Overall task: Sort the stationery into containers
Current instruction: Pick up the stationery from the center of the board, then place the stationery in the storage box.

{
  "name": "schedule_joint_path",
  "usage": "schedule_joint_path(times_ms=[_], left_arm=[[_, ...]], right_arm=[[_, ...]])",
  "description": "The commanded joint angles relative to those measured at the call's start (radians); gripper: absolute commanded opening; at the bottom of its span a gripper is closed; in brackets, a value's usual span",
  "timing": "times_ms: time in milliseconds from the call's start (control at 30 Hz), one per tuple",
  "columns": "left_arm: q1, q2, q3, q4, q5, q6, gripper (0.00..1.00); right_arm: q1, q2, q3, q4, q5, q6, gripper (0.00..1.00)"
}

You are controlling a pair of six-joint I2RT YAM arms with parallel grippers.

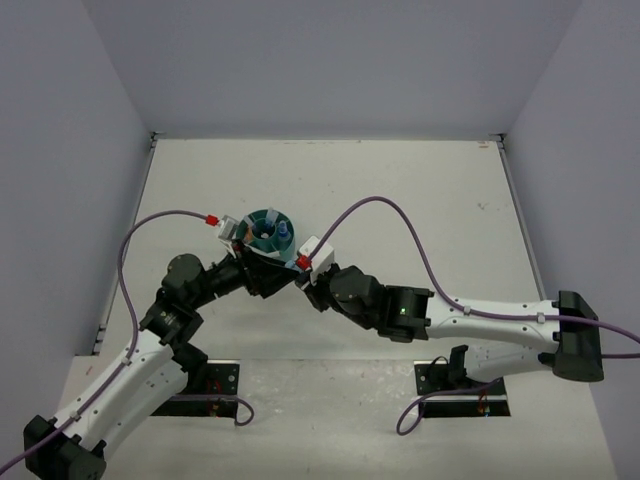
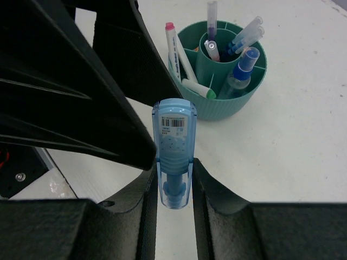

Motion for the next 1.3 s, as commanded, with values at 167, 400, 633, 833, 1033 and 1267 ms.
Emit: schedule_joint_path(times_ms=[167, 400, 633, 833, 1033, 1267], left_arm=[[-0.039, 0.062, 0.017, 0.062, -0.050, 0.023, 0.31], [-0.075, 0.129, 0.045, 0.109, -0.021, 0.042, 0.00], [-0.075, 0.146, 0.261, -0.351, -0.666, 0.273, 0.00], [-0.069, 0.280, 0.436, -0.485, -1.261, 0.356, 0.00], [0.143, 0.442, 0.497, -0.397, -1.115, 0.388, 0.00], [0.196, 0.502, 0.432, -0.224, -0.930, 0.384, 0.00]], right_arm=[[0.009, -0.005, 0.054, 0.046, 0.027, -0.051, 0.00], [0.009, 0.024, 0.073, 0.049, 0.002, -0.038, 0.00], [-0.038, -0.049, -0.023, 0.006, 0.157, 0.081, 0.94], [-0.157, -0.282, -0.176, -0.015, 0.122, 0.163, 0.99], [-0.183, -0.395, -0.254, -0.014, 0.074, 0.128, 0.99], [-0.189, -0.457, -0.315, 0.013, 0.014, 0.092, 0.99]])
